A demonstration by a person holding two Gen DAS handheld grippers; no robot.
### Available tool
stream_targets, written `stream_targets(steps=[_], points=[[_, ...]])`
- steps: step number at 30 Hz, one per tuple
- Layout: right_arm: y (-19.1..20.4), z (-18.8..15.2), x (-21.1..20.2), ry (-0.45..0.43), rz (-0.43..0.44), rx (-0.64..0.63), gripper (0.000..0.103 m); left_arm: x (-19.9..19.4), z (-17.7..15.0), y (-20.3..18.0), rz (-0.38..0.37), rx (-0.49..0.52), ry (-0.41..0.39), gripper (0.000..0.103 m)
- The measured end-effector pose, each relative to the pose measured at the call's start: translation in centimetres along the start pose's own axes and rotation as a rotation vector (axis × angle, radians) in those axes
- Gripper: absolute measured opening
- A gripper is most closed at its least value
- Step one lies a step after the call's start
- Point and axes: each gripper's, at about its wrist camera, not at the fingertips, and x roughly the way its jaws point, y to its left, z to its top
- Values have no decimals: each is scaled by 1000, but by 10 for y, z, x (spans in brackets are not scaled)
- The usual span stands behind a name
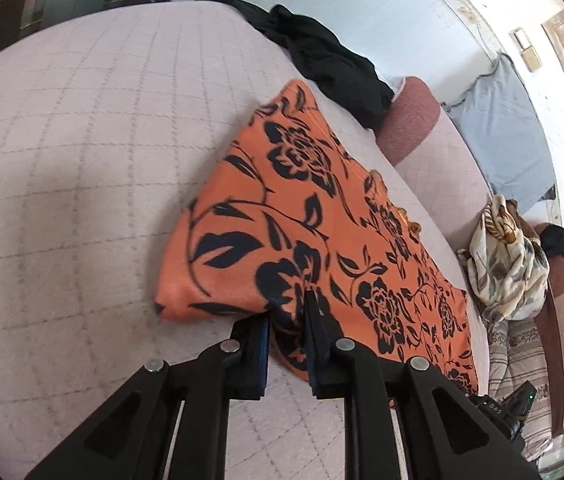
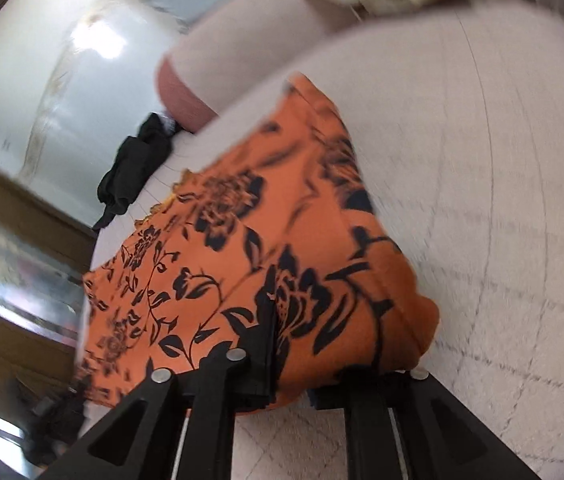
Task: Fold small clothes
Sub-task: 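Fold the held edge over with the left tool while the right tool pinches the blouse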
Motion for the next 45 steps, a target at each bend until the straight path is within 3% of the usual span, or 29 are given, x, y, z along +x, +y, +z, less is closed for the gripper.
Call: stream_targets(steps=[2, 7, 10, 12, 15, 19, 21, 24, 26, 28, 32, 33, 34, 36, 42, 44, 45], points=[[-9, 5, -3, 26, 15, 44, 23, -8, -1, 6, 19, -20, -12, 18], [-19, 3, -24, 62, 1, 68, 23, -27, -4, 16, 130, -36, -68, 19], [-22, -7, -45, 66, -41, 74, 23, -48, 1, 16, 304, -15, -193, 19], [-23, -10, -61, 33, -76, 70, 23, -59, 6, 19, 323, -18, -249, 20], [-14, -8, -89, -67, -87, 21, 24, -53, 11, 21, 278, -12, -221, 33], [9, 7, -90, -126, 19, -37, 24, -26, 1, 23, 141, -85, -61, 33], [17, 11, -79, -137, 25, -51, 24, -22, -5, 21, 108, -109, -36, 33], [15, 15, -44, -77, -10, -17, 24, -22, -8, 21, 75, -135, -13, 33], [-3, 14, -8, 39, -136, 41, 23, -23, -11, 27, 49, -181, -2, 33], [-15, 9, -6, 7, -82, 91, 23, -21, -14, 31, 35, -225, 16, 34], [-8, 6, -10, 13, -105, 32, 23, -15, -19, 30, -18, -256, 65, 34], [-9, 5, -11, 3, -107, 32, 24, -14, -18, 29, -28, -256, 69, 38], [-9, 3, -12, -6, -107, 38, 24, -13, -17, 28, -30, -258, 70, 52], [-8, 3, -14, -10, -117, 31, 24, -10, -12, 31, -45, -287, 49, 66], [-5, 3, -9, -9, -122, 15, 24, 2, 21, 40, -25, -373, -54, 73], [-5, 4, -9, -7, -120, 15, 24, 5, 30, 43, -35, -382, -85, 71], [-5, 4, -9, -6, -120, 14, 24, 4, 31, 43, -37, -380, -99, 65]])
